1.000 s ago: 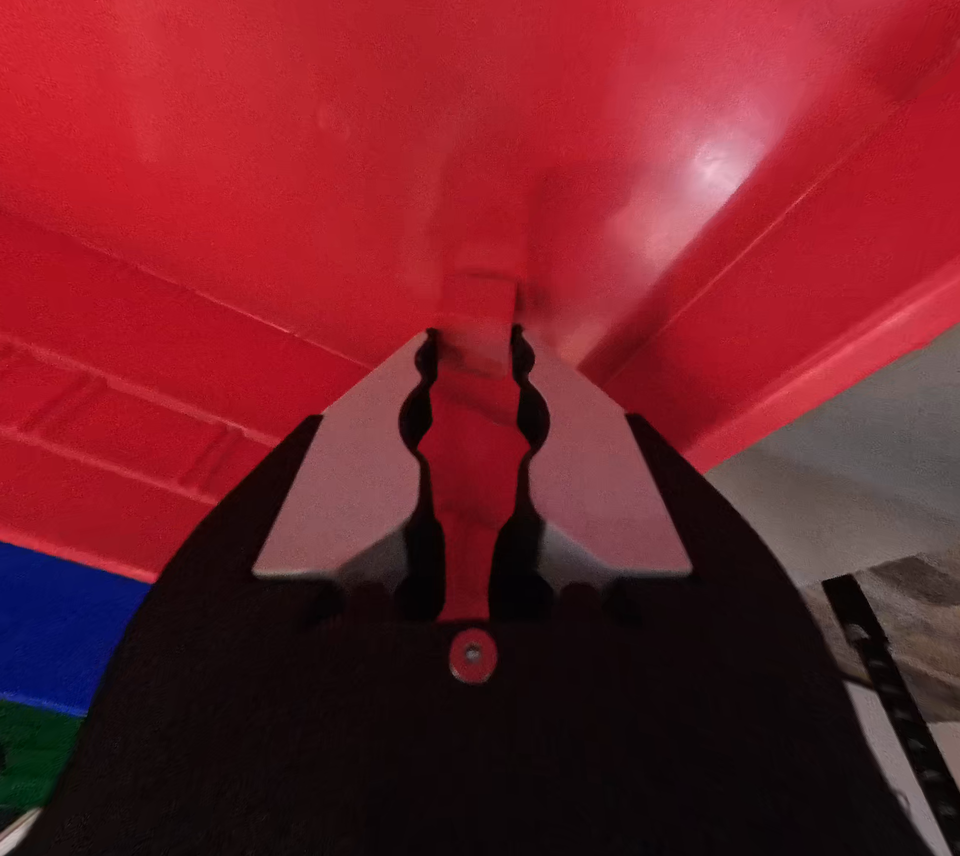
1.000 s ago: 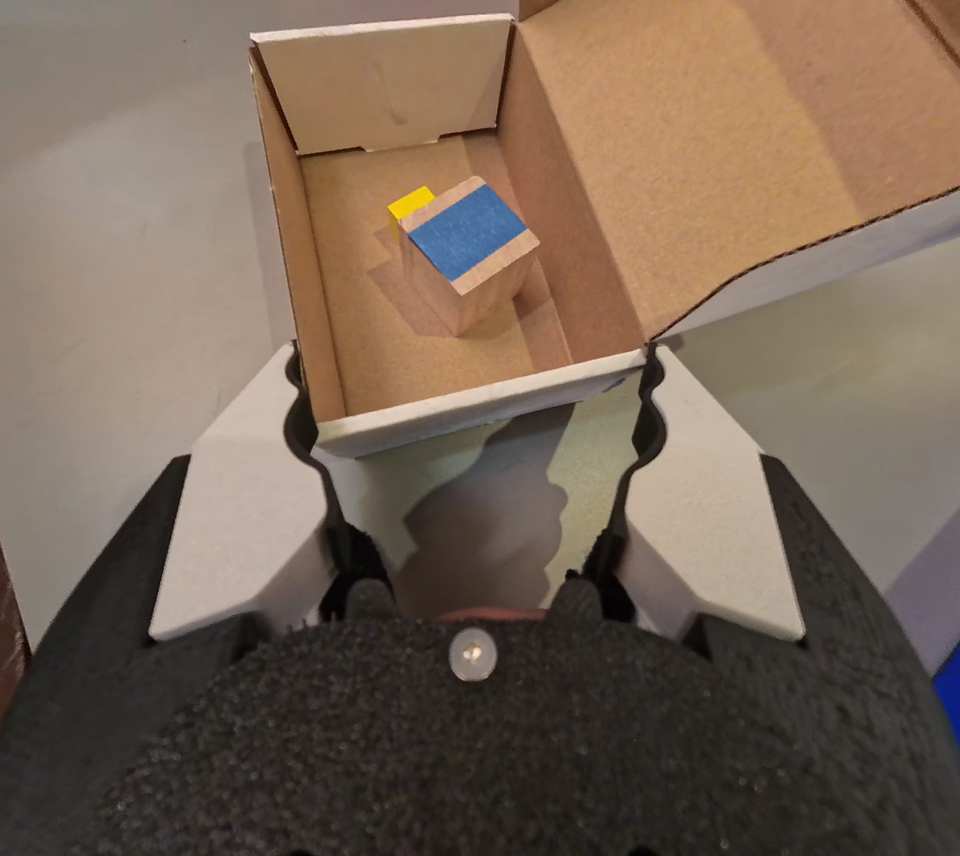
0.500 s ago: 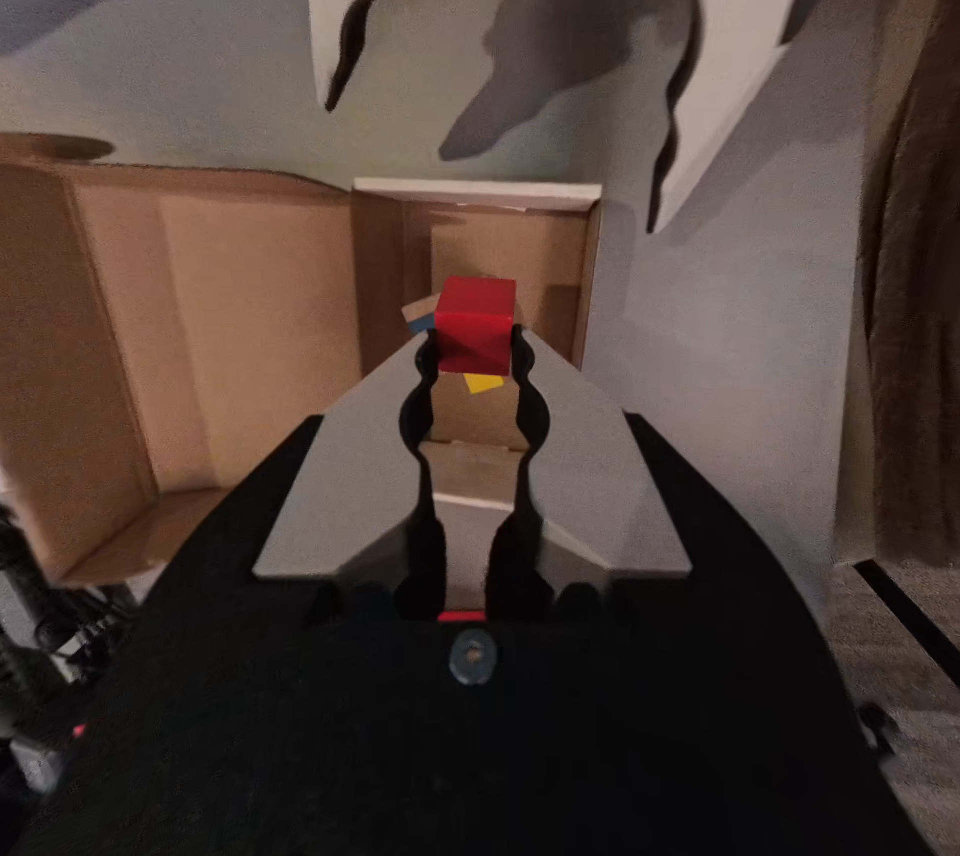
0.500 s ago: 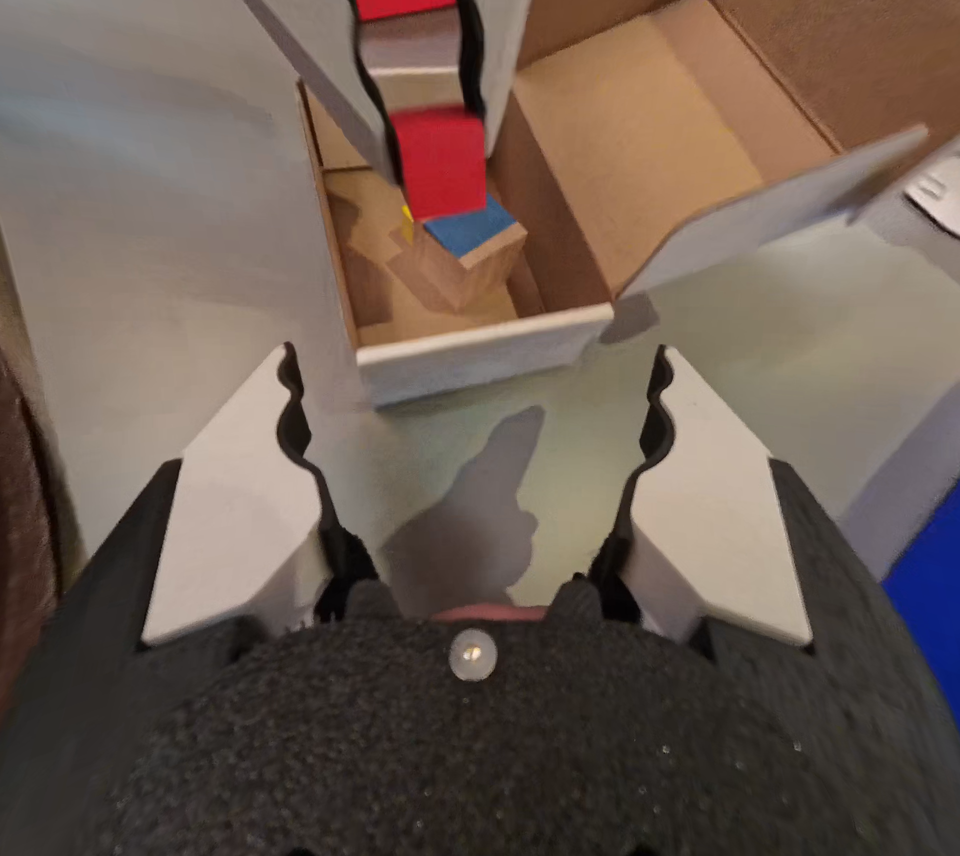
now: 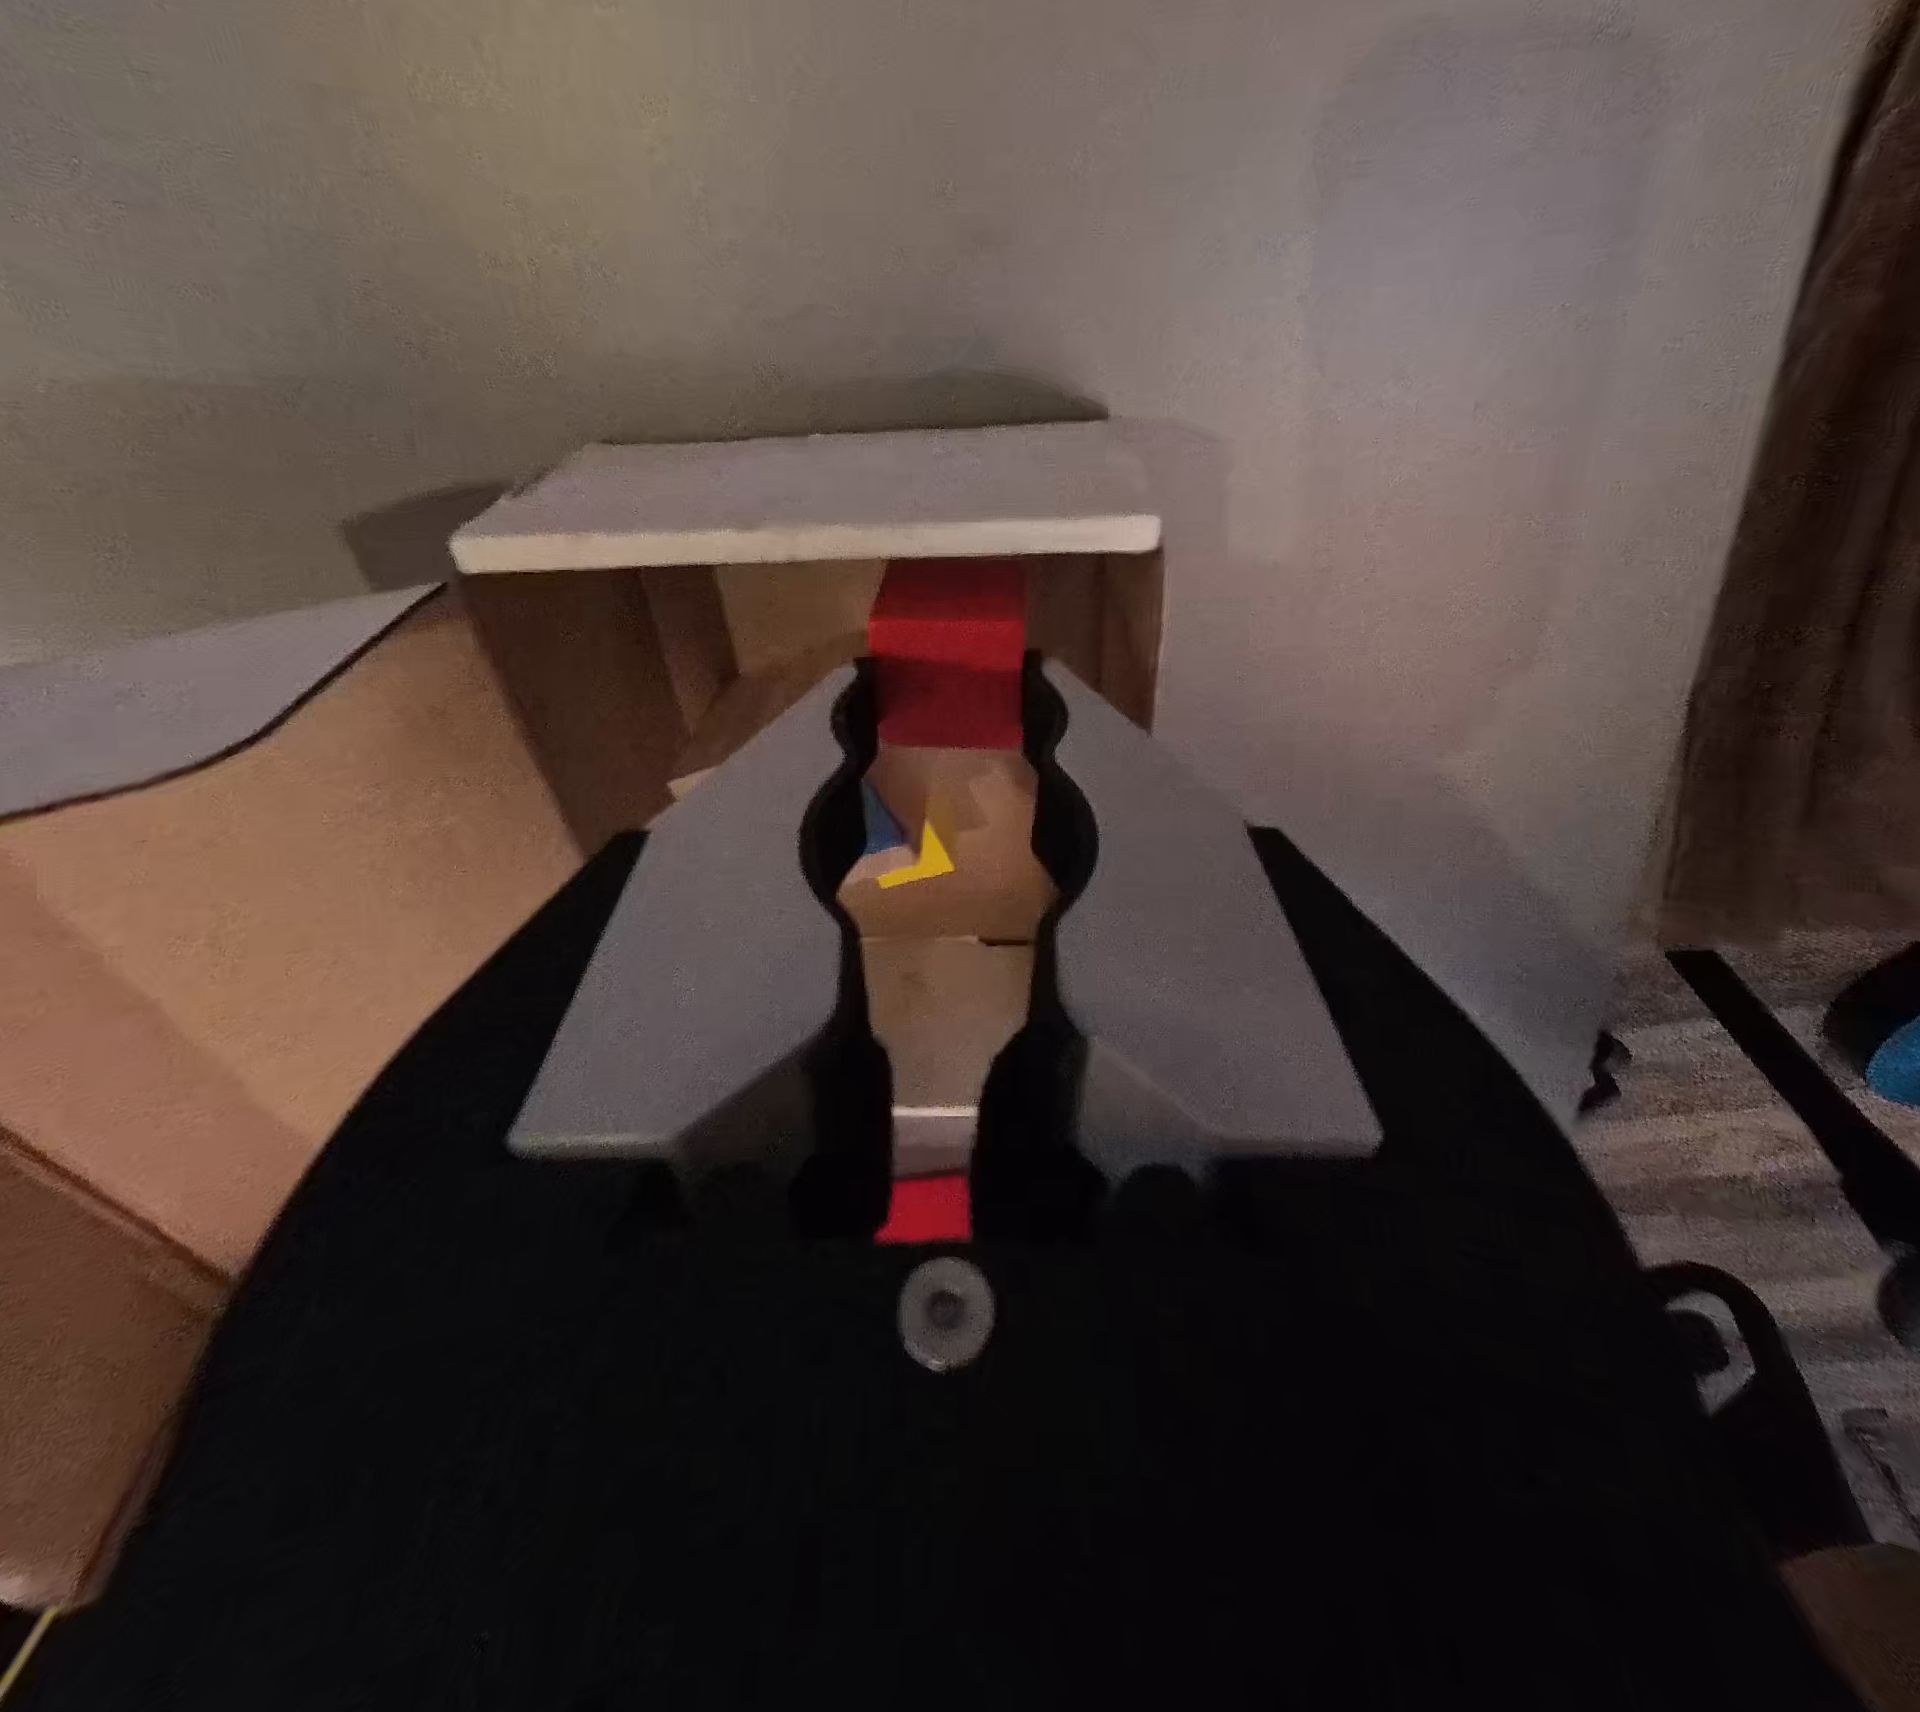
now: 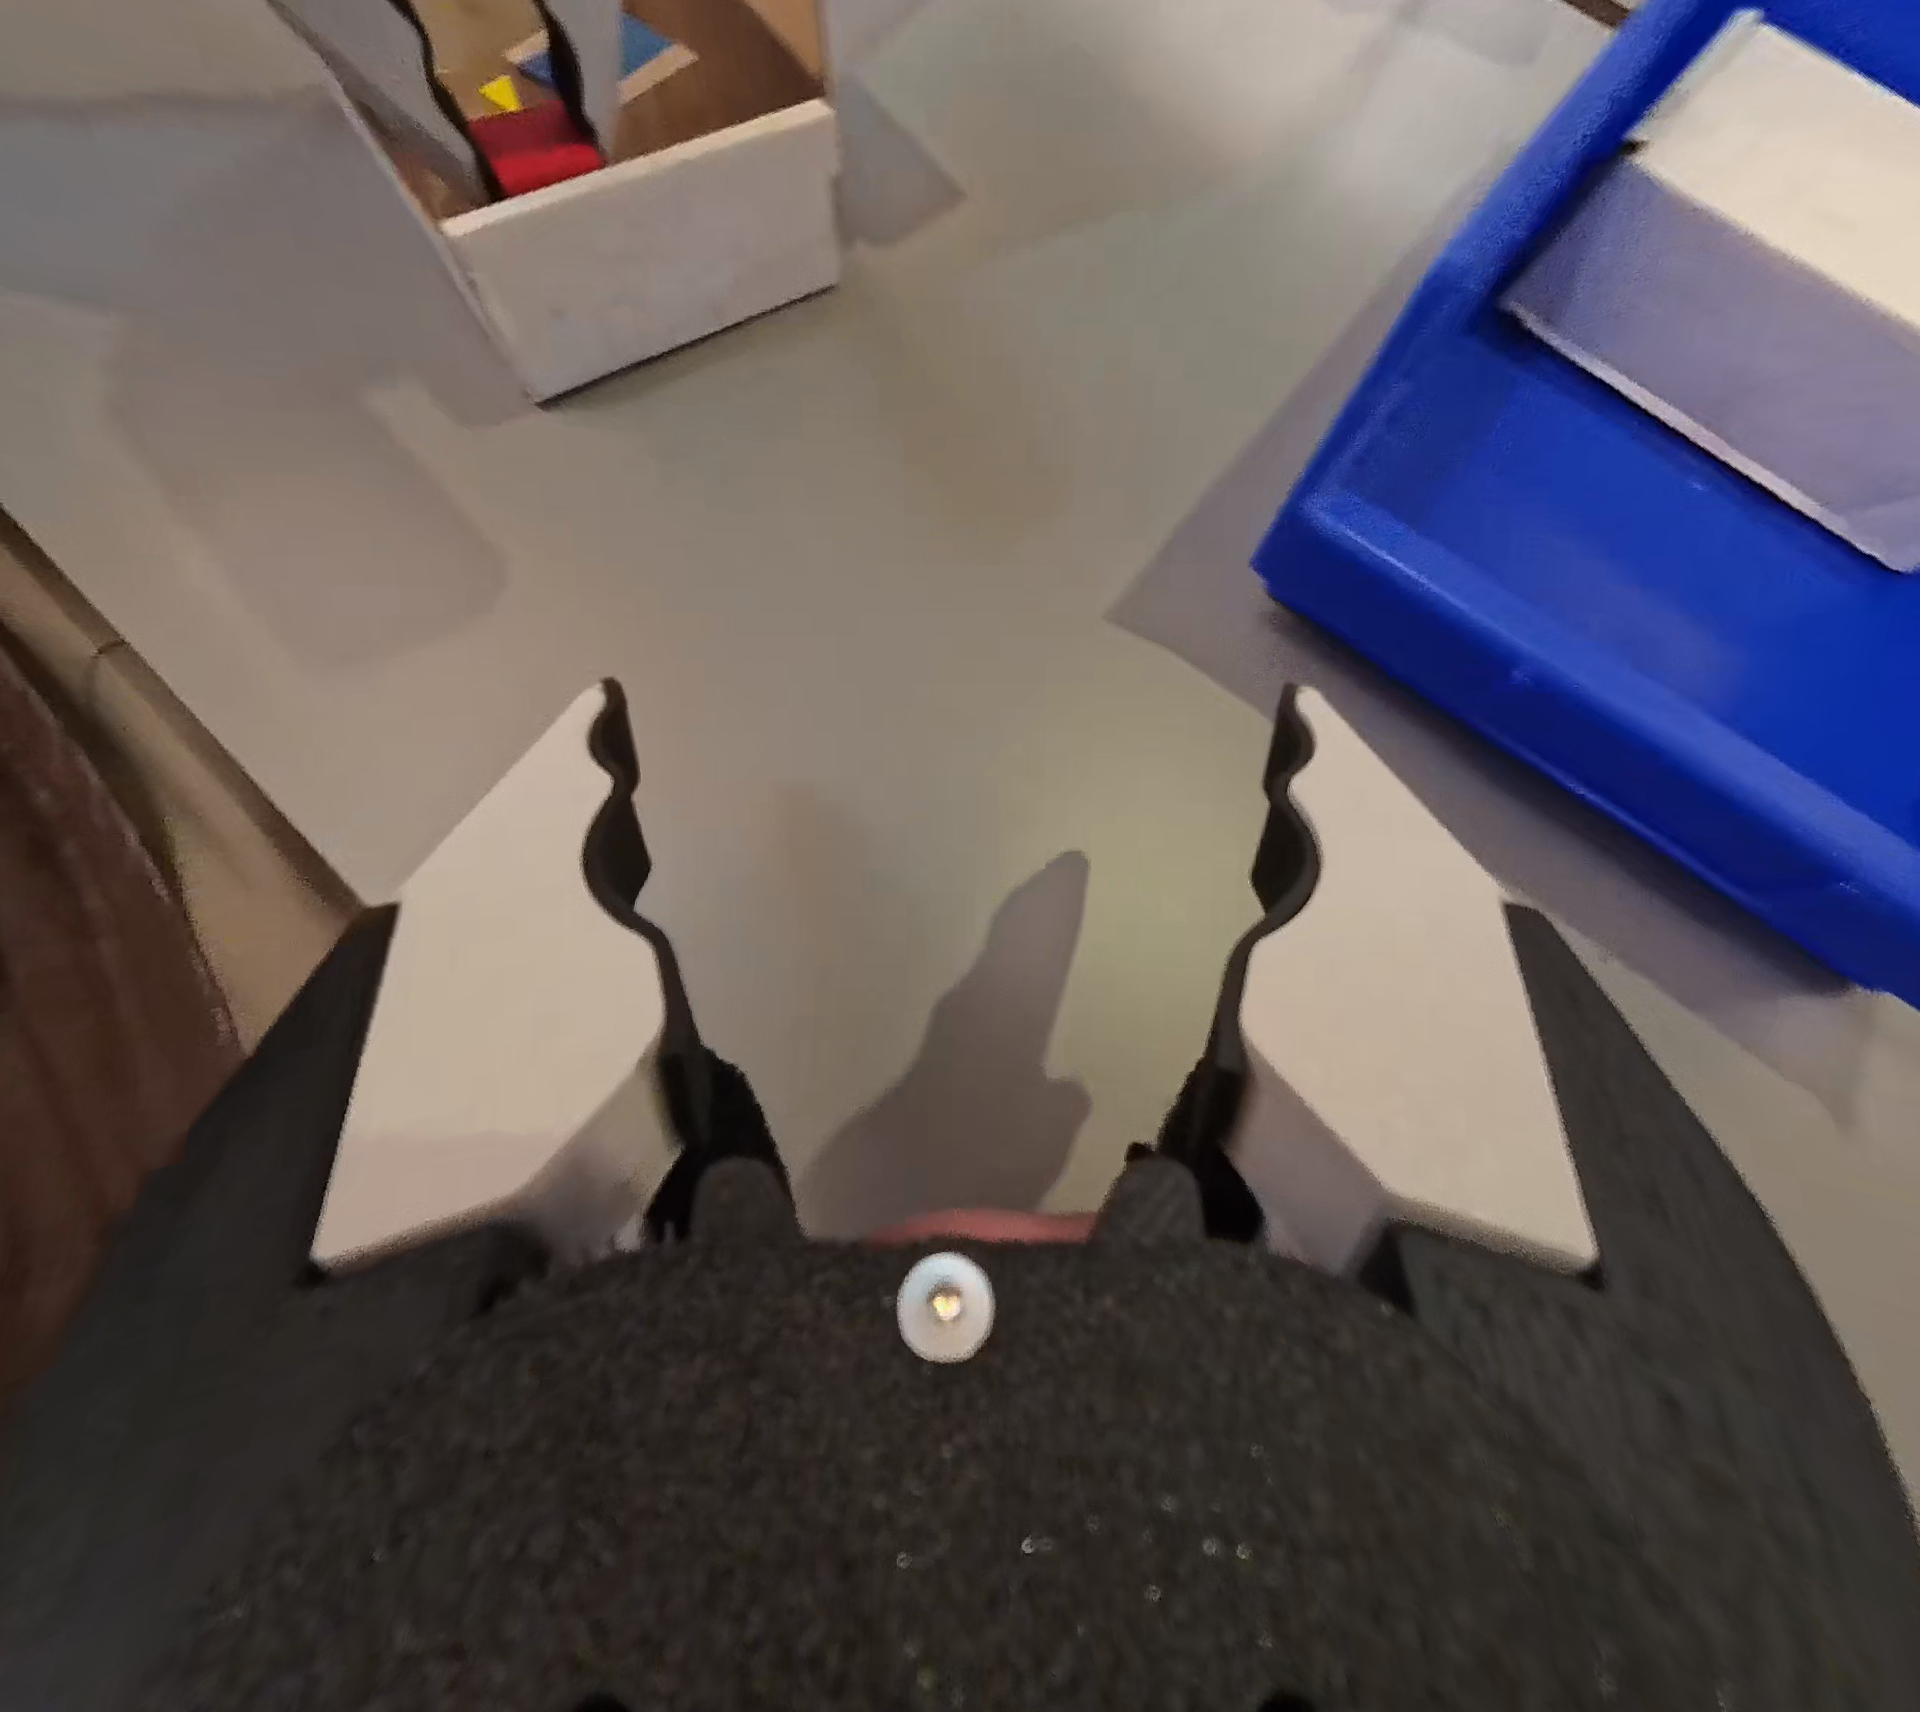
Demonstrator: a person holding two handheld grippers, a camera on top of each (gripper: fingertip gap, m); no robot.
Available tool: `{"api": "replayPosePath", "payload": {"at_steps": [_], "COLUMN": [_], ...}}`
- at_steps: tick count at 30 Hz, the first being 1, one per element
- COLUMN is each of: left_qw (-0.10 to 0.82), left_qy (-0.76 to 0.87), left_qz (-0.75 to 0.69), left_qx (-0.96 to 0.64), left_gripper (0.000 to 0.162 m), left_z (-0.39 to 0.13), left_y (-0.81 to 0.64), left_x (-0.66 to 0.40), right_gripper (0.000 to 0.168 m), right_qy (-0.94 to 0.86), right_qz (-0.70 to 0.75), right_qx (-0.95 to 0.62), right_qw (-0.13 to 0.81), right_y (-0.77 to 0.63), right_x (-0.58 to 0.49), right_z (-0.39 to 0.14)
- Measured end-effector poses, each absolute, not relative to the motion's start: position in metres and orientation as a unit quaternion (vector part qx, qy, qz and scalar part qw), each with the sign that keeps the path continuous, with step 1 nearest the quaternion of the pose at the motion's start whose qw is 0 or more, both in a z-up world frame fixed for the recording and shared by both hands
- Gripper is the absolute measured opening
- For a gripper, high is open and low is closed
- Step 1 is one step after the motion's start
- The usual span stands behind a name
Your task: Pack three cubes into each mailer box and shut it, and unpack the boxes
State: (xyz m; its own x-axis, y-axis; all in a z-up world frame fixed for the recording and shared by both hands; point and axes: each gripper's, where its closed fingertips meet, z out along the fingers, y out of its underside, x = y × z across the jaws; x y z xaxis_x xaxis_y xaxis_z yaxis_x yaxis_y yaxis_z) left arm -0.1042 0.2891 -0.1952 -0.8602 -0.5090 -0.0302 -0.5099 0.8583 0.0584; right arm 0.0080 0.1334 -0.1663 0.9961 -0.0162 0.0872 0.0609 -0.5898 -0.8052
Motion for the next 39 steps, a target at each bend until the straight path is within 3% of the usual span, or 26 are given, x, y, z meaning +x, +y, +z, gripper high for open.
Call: {"api": "replayPosePath", "payload": {"at_steps": [4,12,15,17,24,26,27,28,34,38,39], "left_qw": [0.014,0.020,0.026,0.044,0.192,0.241,0.246,0.246,0.228,0.168,0.164], "left_qy": [0.958,0.946,0.936,0.920,0.790,0.719,0.695,0.682,0.670,0.652,0.645], "left_qz": [0.110,0.059,0.022,-0.030,-0.251,-0.261,-0.249,-0.243,-0.265,-0.340,-0.356], "left_qx": [-0.265,-0.317,-0.350,-0.388,-0.525,-0.598,-0.628,-0.644,-0.655,-0.656,-0.656], "left_gripper": [0.025,0.027,0.040,0.057,0.072,0.073,0.083,0.091,0.094,0.079,0.091], "left_z": [-0.213,-0.223,-0.210,-0.190,-0.096,-0.092,-0.099,-0.106,-0.131,-0.130,-0.127], "left_y": [0.315,0.312,0.312,0.309,0.346,0.390,0.409,0.421,0.428,0.402,0.394], "left_x": [-0.109,-0.109,-0.106,-0.100,-0.094,-0.095,-0.099,-0.103,-0.088,-0.076,-0.078], "right_gripper": [0.116,0.112,0.110,0.109,0.102,0.102,0.102,0.102,0.105,0.108,0.114], "right_qy": [0.006,0.035,0.047,0.057,0.059,0.047,0.039,0.029,-0.036,-0.044,-0.041], "right_qz": [-0.050,-0.053,-0.057,-0.054,-0.013,0.002,0.019,0.039,0.123,0.145,0.144], "right_qx": [-0.885,-0.872,-0.866,-0.858,-0.838,-0.832,-0.827,-0.824,-0.803,-0.820,-0.823], "right_qw": [0.464,0.486,0.495,0.508,0.543,0.553,0.560,0.565,0.582,0.552,0.548], "right_y": [0.120,0.106,0.102,0.102,0.116,0.133,0.146,0.162,0.273,0.316,0.317], "right_x": [0.028,0.046,0.058,0.065,0.057,0.044,0.034,0.020,-0.049,-0.063,-0.067], "right_z": [-0.157,-0.147,-0.142,-0.135,-0.129,-0.130,-0.128,-0.126,-0.113,-0.119,-0.119]}}
